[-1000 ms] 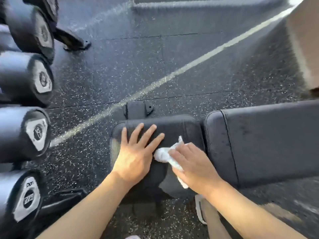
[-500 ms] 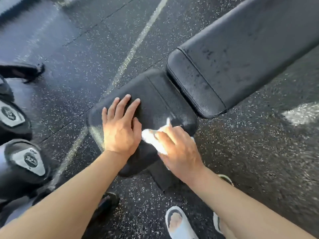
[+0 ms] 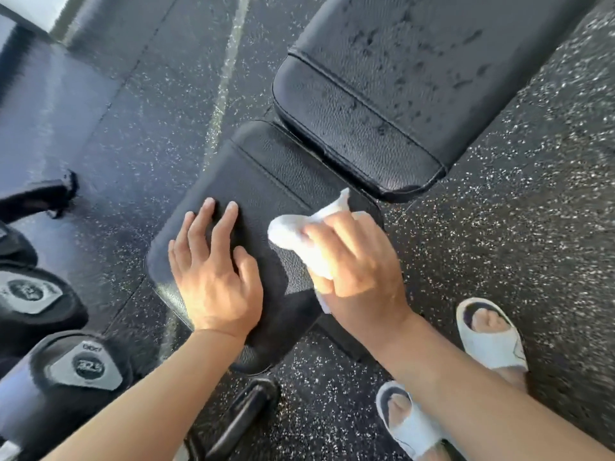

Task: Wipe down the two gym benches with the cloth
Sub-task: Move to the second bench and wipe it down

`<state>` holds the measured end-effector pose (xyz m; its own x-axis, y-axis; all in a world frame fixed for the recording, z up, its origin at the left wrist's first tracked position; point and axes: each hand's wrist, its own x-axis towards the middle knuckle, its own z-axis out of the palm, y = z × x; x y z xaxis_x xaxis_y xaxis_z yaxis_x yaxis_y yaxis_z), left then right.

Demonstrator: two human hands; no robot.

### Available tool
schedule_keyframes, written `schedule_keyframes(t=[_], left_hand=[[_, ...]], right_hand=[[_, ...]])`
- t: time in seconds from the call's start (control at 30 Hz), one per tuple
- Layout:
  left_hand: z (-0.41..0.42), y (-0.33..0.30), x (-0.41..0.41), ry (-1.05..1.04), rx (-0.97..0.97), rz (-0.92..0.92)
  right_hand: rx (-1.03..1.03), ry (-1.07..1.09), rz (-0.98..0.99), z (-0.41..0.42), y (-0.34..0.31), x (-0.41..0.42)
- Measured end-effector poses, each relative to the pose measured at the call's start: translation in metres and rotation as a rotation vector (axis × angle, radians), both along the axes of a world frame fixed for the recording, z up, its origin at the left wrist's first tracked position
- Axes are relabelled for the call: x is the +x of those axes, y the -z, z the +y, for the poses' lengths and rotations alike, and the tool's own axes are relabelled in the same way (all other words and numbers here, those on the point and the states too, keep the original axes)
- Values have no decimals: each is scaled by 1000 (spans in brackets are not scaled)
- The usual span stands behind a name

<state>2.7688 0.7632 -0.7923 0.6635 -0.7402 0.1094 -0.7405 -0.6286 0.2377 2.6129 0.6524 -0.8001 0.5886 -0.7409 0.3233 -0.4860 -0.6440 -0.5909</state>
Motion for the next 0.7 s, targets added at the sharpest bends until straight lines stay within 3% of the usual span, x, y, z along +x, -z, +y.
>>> schedule_keyframes(t=[0.17, 0.37, 0.47, 0.7], left_hand=[[1, 0, -1, 0, 14, -7], [0, 3, -2, -17, 5, -22], [-3, 5, -1, -37, 0, -16], [-1, 3, -4, -29, 11, -7]], right_hand=[[72, -120, 7, 1, 7, -39], [402, 356, -297, 10, 22, -30], [452, 566, -435, 34, 24, -10], [793, 897, -586, 164, 10, 34]])
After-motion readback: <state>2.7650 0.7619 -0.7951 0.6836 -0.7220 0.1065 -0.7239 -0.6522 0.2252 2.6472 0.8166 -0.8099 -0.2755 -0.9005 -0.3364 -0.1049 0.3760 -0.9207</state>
